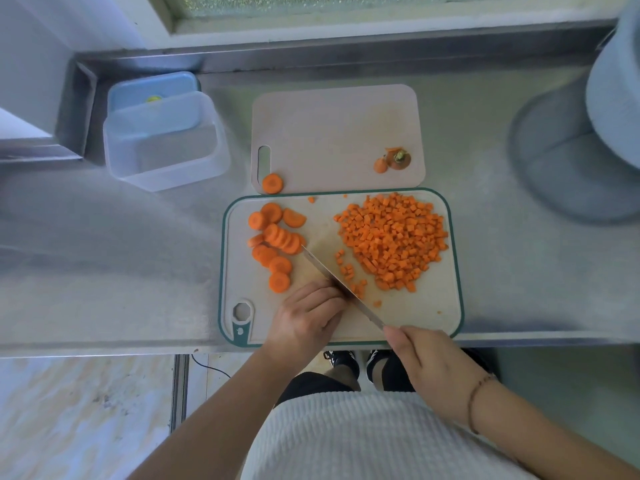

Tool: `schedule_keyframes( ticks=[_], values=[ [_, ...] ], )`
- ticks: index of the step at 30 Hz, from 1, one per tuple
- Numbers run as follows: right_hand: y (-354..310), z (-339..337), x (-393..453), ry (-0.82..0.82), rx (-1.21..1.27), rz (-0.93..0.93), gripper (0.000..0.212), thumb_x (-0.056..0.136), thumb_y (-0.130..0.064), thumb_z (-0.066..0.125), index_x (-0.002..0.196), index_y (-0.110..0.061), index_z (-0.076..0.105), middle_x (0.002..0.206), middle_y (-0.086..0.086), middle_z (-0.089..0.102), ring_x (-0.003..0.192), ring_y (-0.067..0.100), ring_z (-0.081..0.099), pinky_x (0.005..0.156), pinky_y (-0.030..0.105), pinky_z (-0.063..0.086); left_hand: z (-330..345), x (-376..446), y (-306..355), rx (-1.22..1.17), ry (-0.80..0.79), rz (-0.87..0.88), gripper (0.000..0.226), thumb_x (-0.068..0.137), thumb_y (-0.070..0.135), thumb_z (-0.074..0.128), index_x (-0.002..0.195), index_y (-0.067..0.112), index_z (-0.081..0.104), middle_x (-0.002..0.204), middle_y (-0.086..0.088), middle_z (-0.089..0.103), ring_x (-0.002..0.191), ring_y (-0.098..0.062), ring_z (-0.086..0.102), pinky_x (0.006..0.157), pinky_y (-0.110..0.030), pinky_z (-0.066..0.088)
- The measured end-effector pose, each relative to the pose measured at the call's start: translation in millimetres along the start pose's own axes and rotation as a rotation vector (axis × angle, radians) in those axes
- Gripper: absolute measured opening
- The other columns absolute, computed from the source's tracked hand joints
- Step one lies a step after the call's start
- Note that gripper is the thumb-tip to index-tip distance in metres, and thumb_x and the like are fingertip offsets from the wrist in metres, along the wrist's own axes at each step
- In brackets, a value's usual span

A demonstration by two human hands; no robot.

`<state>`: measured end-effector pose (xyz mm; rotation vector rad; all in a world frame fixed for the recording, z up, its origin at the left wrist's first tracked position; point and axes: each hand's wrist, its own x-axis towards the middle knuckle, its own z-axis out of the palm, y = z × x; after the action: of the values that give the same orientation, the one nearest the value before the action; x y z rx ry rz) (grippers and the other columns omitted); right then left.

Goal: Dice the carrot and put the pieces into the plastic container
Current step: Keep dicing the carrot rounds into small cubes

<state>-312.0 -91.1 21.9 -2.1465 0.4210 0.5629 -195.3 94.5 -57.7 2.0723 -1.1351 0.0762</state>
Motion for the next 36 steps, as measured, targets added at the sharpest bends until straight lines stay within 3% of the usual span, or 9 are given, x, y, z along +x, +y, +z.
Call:
schedule_keyframes(
  ticks=[6, 10, 16, 22, 25, 28, 30, 33, 36],
  values=[
    [18, -13, -13, -0.030, 0.220, 0.078, 0.062, 0.083, -0.077, 0.024, 0.057, -0.023, 0.038, 0.051, -0.008, 0.038, 0.050, 0.005, 0.036, 0.054, 0.030, 0.037, -12, -9, -3, -0.047, 0.087, -0.054, 0.013, 0.084, -0.013, 0.065, 0.081, -0.002, 0.072, 0.093, -0.011, 0.070, 0.091, -0.025, 0.067, 0.079, -0.035, 0.055],
    [12, -7, -17, -0.144, 0.337, 0.048, 0.040, 0.091, -0.055, 0.033, 0.064, -0.034, 0.054, 0.058, -0.020, 0.051, 0.060, -0.004, 0.048, 0.072, 0.023, 0.046, -21, -17, -6, -0.083, 0.248, -0.154, 0.020, 0.083, -0.010, 0.050, 0.081, 0.005, 0.063, 0.094, -0.007, 0.059, 0.087, -0.021, 0.057, 0.078, -0.029, 0.049],
    [15, -18, -6, -0.121, 0.327, 0.137, 0.048, 0.085, -0.060, 0.036, 0.060, -0.018, 0.034, 0.051, -0.003, 0.028, 0.044, 0.012, 0.024, 0.040, 0.021, 0.025, -18, -11, -10, -0.063, 0.200, -0.107, 0.023, 0.083, -0.010, 0.050, 0.084, 0.011, 0.059, 0.092, -0.006, 0.060, 0.086, -0.025, 0.058, 0.082, -0.028, 0.046],
    [11, -47, 6, -0.174, 0.459, 0.324, 0.055, 0.088, -0.065, 0.030, 0.068, -0.014, 0.035, 0.048, -0.001, 0.024, 0.038, 0.012, 0.016, 0.038, 0.016, 0.014, -17, 3, -4, -0.060, 0.181, -0.051, 0.026, 0.083, -0.010, 0.051, 0.091, 0.012, 0.062, 0.095, -0.007, 0.064, 0.087, -0.025, 0.060, 0.074, -0.041, 0.050],
    [4, -48, 4, -0.062, 0.169, 0.118, 0.071, 0.075, -0.084, 0.021, 0.062, -0.018, 0.039, 0.045, -0.008, 0.037, 0.039, 0.007, 0.033, 0.041, 0.023, 0.031, -35, 26, 8, -0.044, 0.304, -0.037, 0.022, 0.084, -0.005, 0.054, 0.099, 0.011, 0.059, 0.101, -0.005, 0.059, 0.092, -0.024, 0.058, 0.078, -0.037, 0.049],
    [7, -51, -3, 0.092, -0.289, -0.040, 0.067, 0.072, -0.083, 0.003, 0.073, -0.028, 0.042, 0.057, -0.008, 0.047, 0.053, 0.008, 0.047, 0.054, 0.029, 0.039, -58, 51, 16, 0.018, 0.304, 0.086, 0.014, 0.088, 0.013, 0.061, 0.101, 0.012, 0.056, 0.102, -0.004, 0.057, 0.091, -0.026, 0.058, 0.081, -0.036, 0.046],
    [8, -52, -2, 0.188, -0.535, -0.090, 0.074, 0.068, -0.083, -0.012, 0.084, -0.031, 0.038, 0.070, -0.009, 0.052, 0.065, 0.009, 0.054, 0.058, 0.028, 0.038, -63, 65, 14, 0.077, 0.146, 0.142, 0.010, 0.089, 0.022, 0.065, 0.090, 0.014, 0.060, 0.089, 0.000, 0.060, 0.081, -0.025, 0.058, 0.076, -0.037, 0.045],
    [11, -51, 3, 0.231, -0.700, -0.141, 0.078, 0.074, -0.079, -0.011, 0.098, -0.030, 0.044, 0.096, -0.006, 0.065, 0.085, 0.016, 0.065, 0.062, 0.031, 0.037, -54, 78, 6, 0.233, -0.146, 0.077, 0.029, 0.089, 0.039, 0.062, 0.068, 0.021, 0.059, 0.069, 0.008, 0.057, 0.069, -0.019, 0.053, 0.069, -0.035, 0.046],
    [10, -49, 5, 0.300, -0.765, -0.182, 0.098, 0.072, -0.077, -0.023, 0.096, -0.026, 0.056, 0.084, -0.005, 0.068, 0.069, 0.015, 0.067, 0.050, 0.029, 0.033, -41, 86, -1, 0.325, -0.323, -0.044, 0.039, 0.088, 0.053, 0.052, 0.061, 0.026, 0.043, 0.063, 0.007, 0.055, 0.063, -0.020, 0.054, 0.063, -0.035, 0.050]
  ],
)
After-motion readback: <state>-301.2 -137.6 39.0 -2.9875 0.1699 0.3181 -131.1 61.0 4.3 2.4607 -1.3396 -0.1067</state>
